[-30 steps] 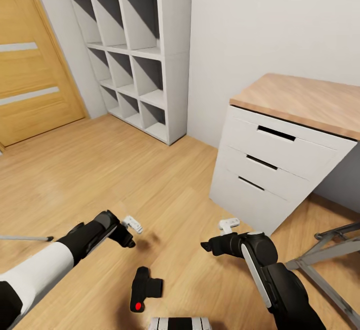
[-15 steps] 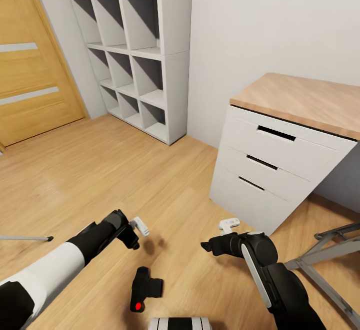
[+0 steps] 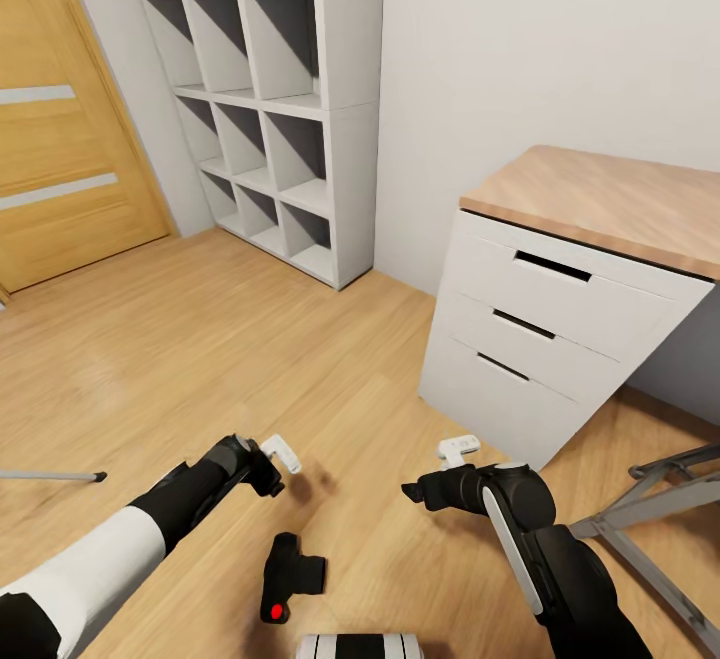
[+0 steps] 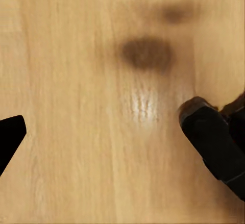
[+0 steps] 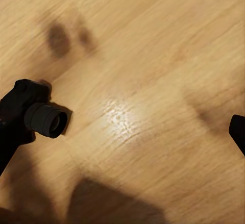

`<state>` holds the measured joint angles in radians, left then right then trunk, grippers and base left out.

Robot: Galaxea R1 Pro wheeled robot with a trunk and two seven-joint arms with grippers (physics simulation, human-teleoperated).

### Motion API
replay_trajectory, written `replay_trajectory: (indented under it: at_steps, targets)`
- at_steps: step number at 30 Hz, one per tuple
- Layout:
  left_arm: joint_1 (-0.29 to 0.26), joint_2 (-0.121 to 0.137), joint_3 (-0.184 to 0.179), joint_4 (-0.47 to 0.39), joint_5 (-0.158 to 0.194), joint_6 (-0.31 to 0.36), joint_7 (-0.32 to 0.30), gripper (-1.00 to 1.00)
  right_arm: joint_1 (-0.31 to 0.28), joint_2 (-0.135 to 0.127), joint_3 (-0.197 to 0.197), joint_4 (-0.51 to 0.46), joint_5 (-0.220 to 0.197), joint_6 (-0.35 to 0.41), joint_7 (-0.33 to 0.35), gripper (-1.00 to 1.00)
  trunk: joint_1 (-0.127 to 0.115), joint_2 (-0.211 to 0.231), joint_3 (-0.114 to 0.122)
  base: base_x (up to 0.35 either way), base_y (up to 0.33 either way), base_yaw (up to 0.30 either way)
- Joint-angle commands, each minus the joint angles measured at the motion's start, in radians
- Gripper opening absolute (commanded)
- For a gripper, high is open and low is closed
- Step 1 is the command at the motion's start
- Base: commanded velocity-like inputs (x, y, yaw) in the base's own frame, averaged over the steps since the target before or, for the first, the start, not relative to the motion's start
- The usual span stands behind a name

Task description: Attach the digital camera to the camera tripod in the bedroom.

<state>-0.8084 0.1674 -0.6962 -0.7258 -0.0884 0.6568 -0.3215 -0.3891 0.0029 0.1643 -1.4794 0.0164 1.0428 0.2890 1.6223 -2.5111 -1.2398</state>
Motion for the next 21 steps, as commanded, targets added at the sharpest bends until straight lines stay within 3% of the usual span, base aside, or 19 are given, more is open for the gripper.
replay_trajectory:
  at_steps: [1,8,13,21]
  targets:
    - [0.006,0.003,-0.005,-0.007,-0.014,-0.007,0.005,1.00,-0.001,0.000,0.000,-0.001,0.002,0.004,0.002,1.00,0.000,0.000,-0.001,0.000,0.000,0.000]
    - [0.032,0.019,-0.008,-0.078,-0.043,-0.054,0.017,1.00,-0.001,0.001,0.000,0.000,0.002,0.004,0.002,1.00,0.000,0.000,-0.001,0.000,0.000,0.000]
    - [0.100,0.080,-0.002,-0.205,-0.050,-0.077,0.026,1.00,-0.001,0.000,0.000,-0.001,0.002,0.004,0.002,1.00,0.000,0.000,-0.001,0.000,0.000,0.000]
    - [0.150,0.142,0.004,-0.331,-0.077,-0.125,0.103,1.00,-0.001,0.001,0.000,0.000,0.002,0.004,0.002,1.00,0.000,0.000,-0.001,0.000,0.000,0.000]
